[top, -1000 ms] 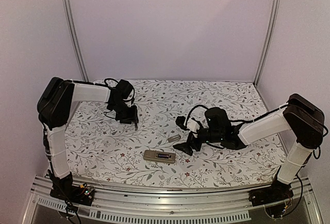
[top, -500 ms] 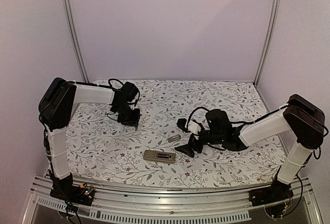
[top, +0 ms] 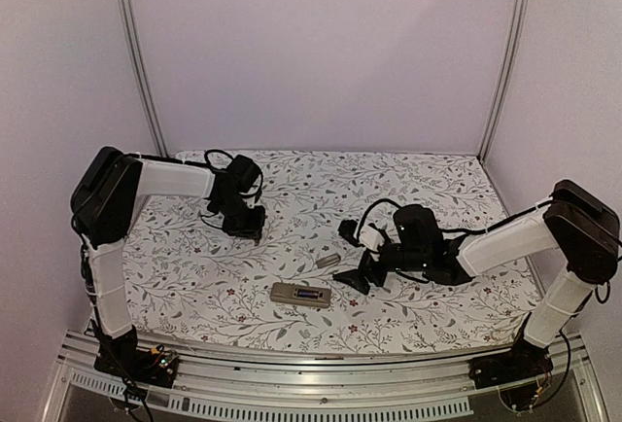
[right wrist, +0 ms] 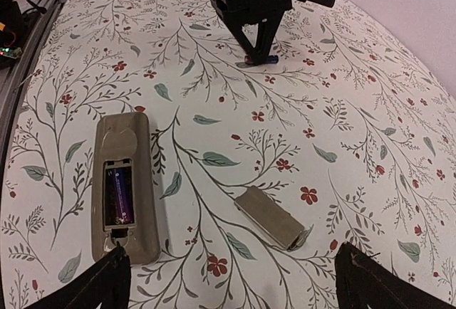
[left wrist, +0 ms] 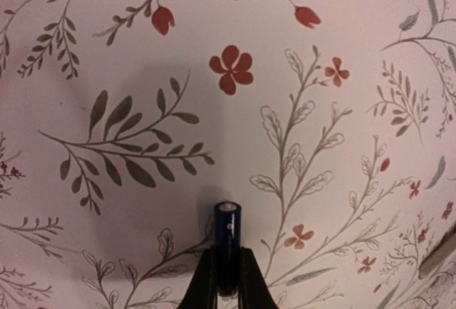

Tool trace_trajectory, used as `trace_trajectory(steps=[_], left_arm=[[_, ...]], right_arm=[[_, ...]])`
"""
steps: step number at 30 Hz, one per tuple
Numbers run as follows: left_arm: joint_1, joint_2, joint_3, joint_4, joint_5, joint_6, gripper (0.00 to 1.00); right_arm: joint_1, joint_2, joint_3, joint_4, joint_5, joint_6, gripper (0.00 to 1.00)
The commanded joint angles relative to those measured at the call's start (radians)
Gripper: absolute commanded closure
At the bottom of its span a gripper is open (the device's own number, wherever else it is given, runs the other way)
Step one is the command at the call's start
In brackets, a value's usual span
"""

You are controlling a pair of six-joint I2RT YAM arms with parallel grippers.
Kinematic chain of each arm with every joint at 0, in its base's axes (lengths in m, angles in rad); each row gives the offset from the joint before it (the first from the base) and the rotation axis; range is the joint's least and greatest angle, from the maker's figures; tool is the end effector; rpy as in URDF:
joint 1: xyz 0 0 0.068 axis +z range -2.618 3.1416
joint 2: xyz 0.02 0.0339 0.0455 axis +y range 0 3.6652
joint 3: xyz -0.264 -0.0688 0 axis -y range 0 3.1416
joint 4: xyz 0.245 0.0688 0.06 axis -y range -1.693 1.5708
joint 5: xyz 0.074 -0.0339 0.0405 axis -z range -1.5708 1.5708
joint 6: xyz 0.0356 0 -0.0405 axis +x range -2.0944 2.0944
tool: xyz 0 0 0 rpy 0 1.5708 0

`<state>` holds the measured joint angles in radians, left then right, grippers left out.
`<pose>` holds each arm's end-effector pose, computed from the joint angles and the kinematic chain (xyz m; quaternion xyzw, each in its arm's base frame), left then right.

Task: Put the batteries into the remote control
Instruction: Pick up the battery from the center of the board, then pass from the left arm to the right

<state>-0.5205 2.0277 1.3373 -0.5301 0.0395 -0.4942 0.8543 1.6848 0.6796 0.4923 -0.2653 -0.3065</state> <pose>0.3473 -0.2007 0.1377 0.0164 0.9844 -0.1016 0.1428 0.2073 0.2523 0.1479 -0.5251 0.6790 0.2452 0.4507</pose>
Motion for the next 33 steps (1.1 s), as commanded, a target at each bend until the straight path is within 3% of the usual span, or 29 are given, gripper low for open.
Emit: trace_trajectory(steps=[1,7,12,17,27,33], left_arm=[[-0.018,-0.088,0.004,0.039,0.145,0.115,1.00],[-0.004,-0.295,-0.032,0.330,0.411,0.236,1.00],[-0.029,-0.446,-0.140,0.643,0.663,0.326,1.00],[-0.086,-0.596,-0.242,0.945,0.763,0.504,1.00],[-0.205,-0.723,-0.344,1.111,0.893,0.728,1.00],[-0.220,-0.725,-0.367,1.162,0.915,0.689,1.00]], right_arm=[[-0.041,-0.081,-0.020,0.039,0.022,0.047,0.01],[-0.110,-0.262,-0.056,0.172,-0.037,0.152,0.01],[-0.112,-0.389,-0.017,0.170,-0.076,0.147,0.01],[-0.110,-0.470,0.066,0.173,-0.207,0.182,0.06],[0.028,-0.408,0.234,0.178,-0.288,0.105,0.33],[0.094,-0.354,0.308,0.182,-0.305,0.063,0.41]])
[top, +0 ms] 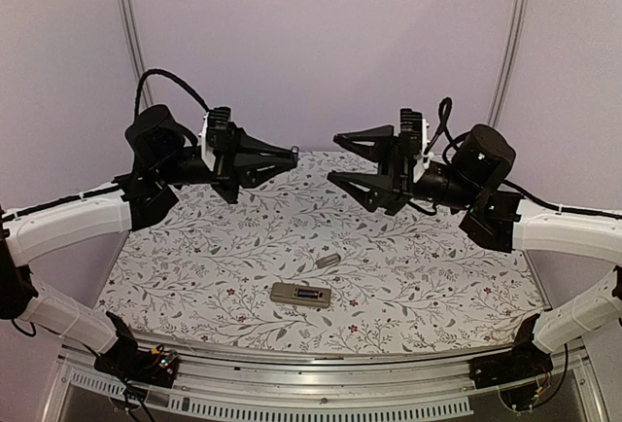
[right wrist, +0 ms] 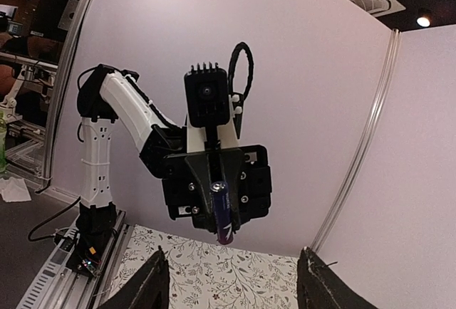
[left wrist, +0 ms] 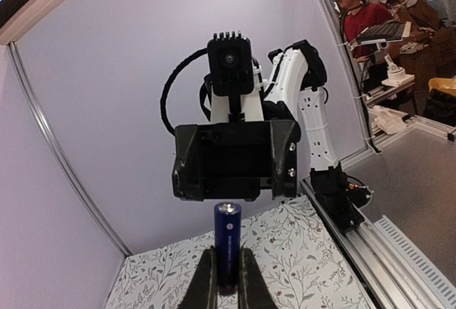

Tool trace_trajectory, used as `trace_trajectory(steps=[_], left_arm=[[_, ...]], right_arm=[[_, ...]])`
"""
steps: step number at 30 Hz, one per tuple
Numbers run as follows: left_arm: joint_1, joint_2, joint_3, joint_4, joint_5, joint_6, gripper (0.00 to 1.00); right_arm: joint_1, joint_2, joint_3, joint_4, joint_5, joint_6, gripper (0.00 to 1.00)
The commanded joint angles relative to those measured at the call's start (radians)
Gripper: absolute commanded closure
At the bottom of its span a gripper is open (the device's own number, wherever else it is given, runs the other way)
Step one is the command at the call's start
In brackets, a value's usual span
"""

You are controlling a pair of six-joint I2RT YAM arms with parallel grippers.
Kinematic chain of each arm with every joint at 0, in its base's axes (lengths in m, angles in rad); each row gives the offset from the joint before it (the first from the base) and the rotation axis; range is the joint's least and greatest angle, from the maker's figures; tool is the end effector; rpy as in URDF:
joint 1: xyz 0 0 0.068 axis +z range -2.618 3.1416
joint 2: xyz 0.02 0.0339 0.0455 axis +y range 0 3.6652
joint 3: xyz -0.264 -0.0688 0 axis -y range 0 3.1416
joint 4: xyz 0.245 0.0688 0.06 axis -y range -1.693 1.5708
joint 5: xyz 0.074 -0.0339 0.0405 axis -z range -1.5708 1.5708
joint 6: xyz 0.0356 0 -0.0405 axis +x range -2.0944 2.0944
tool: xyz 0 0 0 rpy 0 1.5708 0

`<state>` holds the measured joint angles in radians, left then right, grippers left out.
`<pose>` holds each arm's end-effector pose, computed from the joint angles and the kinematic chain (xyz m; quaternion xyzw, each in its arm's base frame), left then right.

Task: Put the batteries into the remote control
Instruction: Pass from the left arm to the right

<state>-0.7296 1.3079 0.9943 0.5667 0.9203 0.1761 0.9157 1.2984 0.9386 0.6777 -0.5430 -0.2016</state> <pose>0.2014 -0.2181 0.3739 0.5557 0.3396 -0.4551 0.6072 0.1674 0.2480 0.3703 -0.4836 0.3638 0.4201 0.6763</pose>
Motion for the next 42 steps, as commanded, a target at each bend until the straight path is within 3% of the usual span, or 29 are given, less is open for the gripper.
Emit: trace_trajectory(steps=[1,4,7,9,12,16,18,25,37,42], left_arm=[[-0.012,-0.007,-0.026,0.061,0.030,0.013,1.00],[-0.013,-0.004,-0.007,-0.022,-0.006,-0.039,1.00],[-0.013,0.008,0.036,-0.187,-0.060,-0.071,1.00],[-0.021,0.004,0.045,-0.300,-0.130,0.023,1.00],[-0.059,-0.005,0.047,-0.429,-0.351,0.261,1.00],[-0.108,0.019,0.061,-0.427,-0.650,0.455,1.00],[-0.128,0.027,0.064,-0.418,-0.719,0.498,1.00],[-0.162,0.014,0.039,-0.462,-0.754,0.481,1.00],[-0.174,0.014,0.023,-0.464,-0.744,0.487,1.00],[-0.178,0.019,0.026,-0.470,-0.744,0.482,1.00]], right_arm=[[0.039,0.038,0.053,-0.004,-0.025,-0.047,0.41],[0.043,0.048,0.064,-0.032,0.000,-0.041,0.41],[0.042,0.045,0.110,-0.180,0.090,-0.019,0.38],[0.036,0.040,0.171,-0.348,0.144,0.015,0.34],[0.011,0.035,0.220,-0.520,0.215,0.125,0.34],[-0.003,0.035,0.224,-0.608,0.274,0.320,0.39],[-0.004,0.063,0.252,-0.649,0.284,0.410,0.42],[-0.003,0.148,0.314,-0.676,0.255,0.537,0.45],[-0.001,0.217,0.350,-0.675,0.229,0.571,0.63],[-0.001,0.218,0.350,-0.672,0.228,0.568,0.76]])
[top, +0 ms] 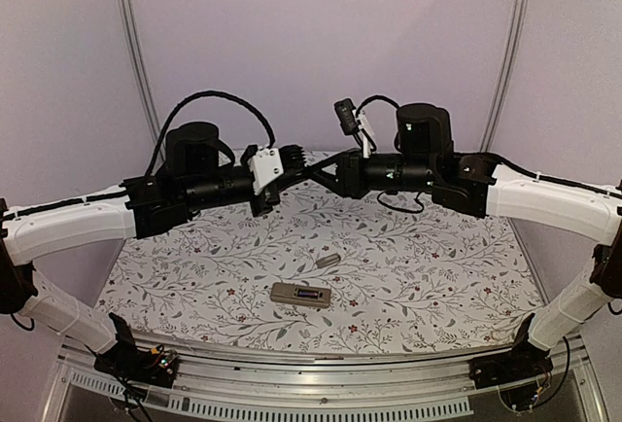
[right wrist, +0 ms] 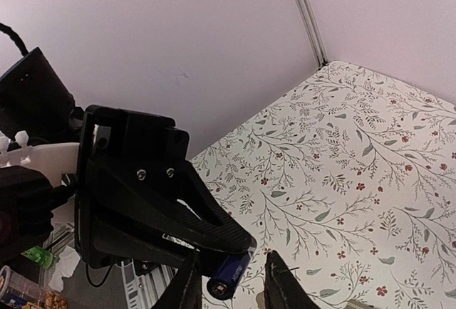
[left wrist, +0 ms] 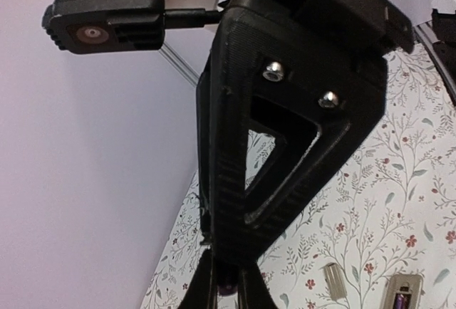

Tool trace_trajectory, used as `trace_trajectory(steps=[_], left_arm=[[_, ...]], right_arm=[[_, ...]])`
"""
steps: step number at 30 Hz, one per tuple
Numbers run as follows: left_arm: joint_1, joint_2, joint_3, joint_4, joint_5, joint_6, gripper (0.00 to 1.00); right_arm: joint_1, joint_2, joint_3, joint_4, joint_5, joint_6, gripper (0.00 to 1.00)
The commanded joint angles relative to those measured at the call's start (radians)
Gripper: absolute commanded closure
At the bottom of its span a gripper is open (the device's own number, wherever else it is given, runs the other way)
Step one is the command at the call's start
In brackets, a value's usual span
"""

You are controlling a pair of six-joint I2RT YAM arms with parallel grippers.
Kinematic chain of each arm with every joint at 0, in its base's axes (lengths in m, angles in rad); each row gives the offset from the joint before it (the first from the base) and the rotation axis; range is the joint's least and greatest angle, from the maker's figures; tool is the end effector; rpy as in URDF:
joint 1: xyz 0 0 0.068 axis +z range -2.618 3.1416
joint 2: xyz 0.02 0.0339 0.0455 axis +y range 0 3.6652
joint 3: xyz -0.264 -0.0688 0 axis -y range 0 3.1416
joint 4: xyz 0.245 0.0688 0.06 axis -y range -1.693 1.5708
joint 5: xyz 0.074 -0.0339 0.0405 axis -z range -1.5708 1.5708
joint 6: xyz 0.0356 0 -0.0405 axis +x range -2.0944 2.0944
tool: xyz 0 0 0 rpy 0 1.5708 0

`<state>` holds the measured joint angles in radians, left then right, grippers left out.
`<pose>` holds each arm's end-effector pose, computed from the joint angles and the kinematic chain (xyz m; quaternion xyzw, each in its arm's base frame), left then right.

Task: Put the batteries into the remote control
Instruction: Pass from the left arm to the right

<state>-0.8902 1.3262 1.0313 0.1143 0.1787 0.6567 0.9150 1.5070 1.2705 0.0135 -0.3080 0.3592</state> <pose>0.1934 -0.2489 0.3363 0.5753 0.5074 -0.1424 0.6256 0.2114 0.2924 0.3540 -0.3039 0.7163 0.4632 0.4244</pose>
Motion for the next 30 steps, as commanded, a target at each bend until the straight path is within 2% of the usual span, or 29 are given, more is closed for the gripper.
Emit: trace_trajectory(steps=[1,7,8,10,17,18,20,21,22,23,25,27,30], left_arm=[[-0.017,0.001,-0.011,-0.022,-0.001,0.002,1.00],[-0.019,0.009,-0.010,-0.030,0.003,0.002,1.00],[-0.018,0.011,-0.009,-0.030,0.002,0.003,1.00],[-0.019,0.013,-0.009,-0.030,0.002,0.006,1.00],[-0.015,0.012,-0.016,-0.022,0.001,-0.002,1.00],[-0.014,0.007,-0.021,-0.016,0.006,-0.006,0.94],[-0.007,-0.010,-0.044,-0.006,0.036,-0.018,0.40],[0.000,-0.026,-0.061,-0.001,0.058,-0.023,0.21],[0.008,-0.048,-0.085,0.003,0.088,-0.026,0.10],[0.024,-0.081,-0.128,0.007,0.133,-0.025,0.05],[0.061,-0.146,-0.204,0.019,0.238,-0.005,0.03],[0.075,-0.195,-0.267,0.037,0.308,0.007,0.02],[0.075,-0.200,-0.300,0.097,0.317,-0.046,0.07]], right_arm=[[-0.001,0.008,0.017,-0.006,-0.006,0.008,0.79],[-0.001,0.002,0.014,-0.007,-0.009,0.011,0.82],[-0.001,0.002,0.014,-0.007,-0.009,0.010,0.85],[-0.001,0.001,0.014,-0.012,-0.004,0.009,1.00],[-0.003,-0.005,0.005,-0.012,-0.013,0.006,1.00],[-0.008,-0.006,0.001,-0.012,-0.026,0.006,1.00],[-0.027,-0.014,-0.014,-0.012,-0.064,0.006,1.00],[-0.044,-0.023,-0.031,-0.012,-0.095,0.006,1.00],[-0.062,-0.039,-0.055,-0.002,-0.130,0.006,1.00],[-0.096,-0.052,-0.085,0.022,-0.175,0.008,1.00],[-0.136,-0.098,-0.154,0.101,-0.290,0.020,1.00],[-0.149,-0.129,-0.209,0.178,-0.426,0.010,1.00],[-0.150,-0.136,-0.248,0.241,-0.497,-0.007,1.00]])
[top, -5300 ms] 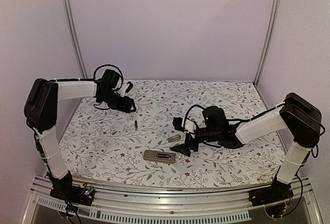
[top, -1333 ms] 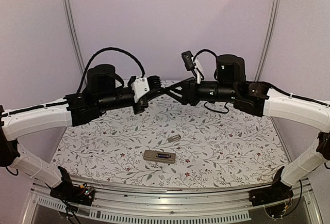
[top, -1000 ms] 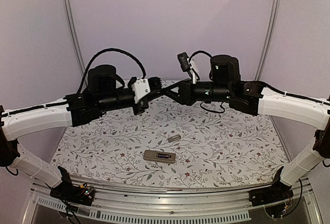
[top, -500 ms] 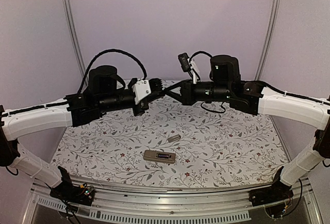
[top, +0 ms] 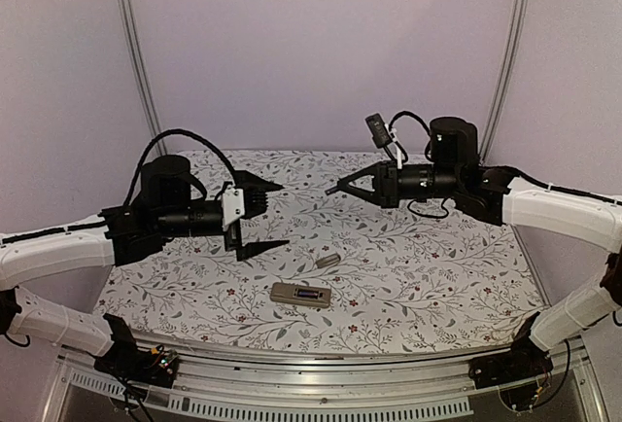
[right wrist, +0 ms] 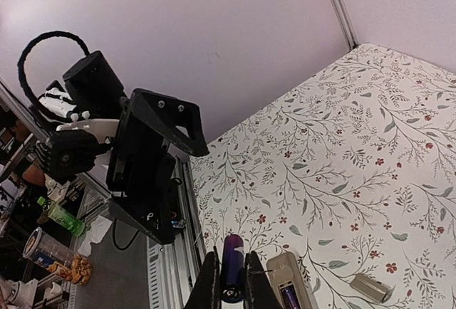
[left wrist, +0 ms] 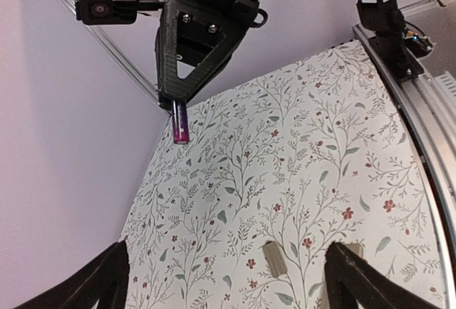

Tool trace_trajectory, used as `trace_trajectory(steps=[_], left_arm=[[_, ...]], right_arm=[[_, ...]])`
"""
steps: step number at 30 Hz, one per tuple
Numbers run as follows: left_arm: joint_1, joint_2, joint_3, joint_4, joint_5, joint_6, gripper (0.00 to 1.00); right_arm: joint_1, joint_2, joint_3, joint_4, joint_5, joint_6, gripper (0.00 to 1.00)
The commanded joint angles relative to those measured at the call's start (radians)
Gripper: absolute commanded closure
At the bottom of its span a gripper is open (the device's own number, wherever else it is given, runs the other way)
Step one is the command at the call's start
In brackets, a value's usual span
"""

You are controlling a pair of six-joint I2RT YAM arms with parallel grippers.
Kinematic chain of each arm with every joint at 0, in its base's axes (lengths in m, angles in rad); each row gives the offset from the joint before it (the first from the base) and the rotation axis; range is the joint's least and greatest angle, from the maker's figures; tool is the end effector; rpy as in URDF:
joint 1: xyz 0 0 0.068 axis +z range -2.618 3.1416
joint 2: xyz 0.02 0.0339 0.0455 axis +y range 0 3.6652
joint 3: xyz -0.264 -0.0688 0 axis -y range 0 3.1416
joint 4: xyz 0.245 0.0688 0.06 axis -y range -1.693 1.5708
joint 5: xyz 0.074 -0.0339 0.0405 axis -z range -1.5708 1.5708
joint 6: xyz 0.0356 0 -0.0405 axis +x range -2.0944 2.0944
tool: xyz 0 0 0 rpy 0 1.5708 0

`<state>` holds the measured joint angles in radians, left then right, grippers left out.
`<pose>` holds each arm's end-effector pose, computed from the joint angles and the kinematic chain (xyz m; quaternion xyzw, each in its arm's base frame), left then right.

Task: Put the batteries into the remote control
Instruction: Pass from the left arm to the right, then pass from the right arm to the left

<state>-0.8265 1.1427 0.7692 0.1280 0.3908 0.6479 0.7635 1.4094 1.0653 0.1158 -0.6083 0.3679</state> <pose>0.1690 -0.2035 0.2942 0.6083 0.4923 -0.2063 0.5874 0.2236 0.2422 0.3245 -0.3295 0.6959 0.5161 0.3753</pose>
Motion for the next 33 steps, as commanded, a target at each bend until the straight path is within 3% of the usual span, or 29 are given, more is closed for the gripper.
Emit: trace_trajectory(steps=[1,6,16,19,23,33], left_arm=[[0.010,-0.003,-0.039,0.109,0.103,-0.057,0.11],[-0.003,0.085,-0.045,0.312,0.112,-0.170,0.28],[-0.050,0.169,-0.093,0.625,0.157,-0.203,0.51],[-0.067,0.192,-0.090,0.661,0.147,-0.229,0.54],[-0.072,0.212,-0.075,0.673,0.106,-0.247,0.68],[-0.079,0.214,-0.060,0.670,0.064,-0.254,0.90]], right_arm=[[0.002,-0.033,-0.052,0.155,-0.198,-0.010,1.00],[0.011,0.017,-0.128,0.418,-0.224,0.100,1.00],[0.046,0.049,-0.139,0.465,-0.165,0.124,1.00],[0.049,0.055,-0.132,0.470,-0.168,0.126,1.00],[0.053,0.059,-0.135,0.470,-0.166,0.129,1.00],[0.056,0.056,-0.151,0.469,-0.160,0.131,1.00]])
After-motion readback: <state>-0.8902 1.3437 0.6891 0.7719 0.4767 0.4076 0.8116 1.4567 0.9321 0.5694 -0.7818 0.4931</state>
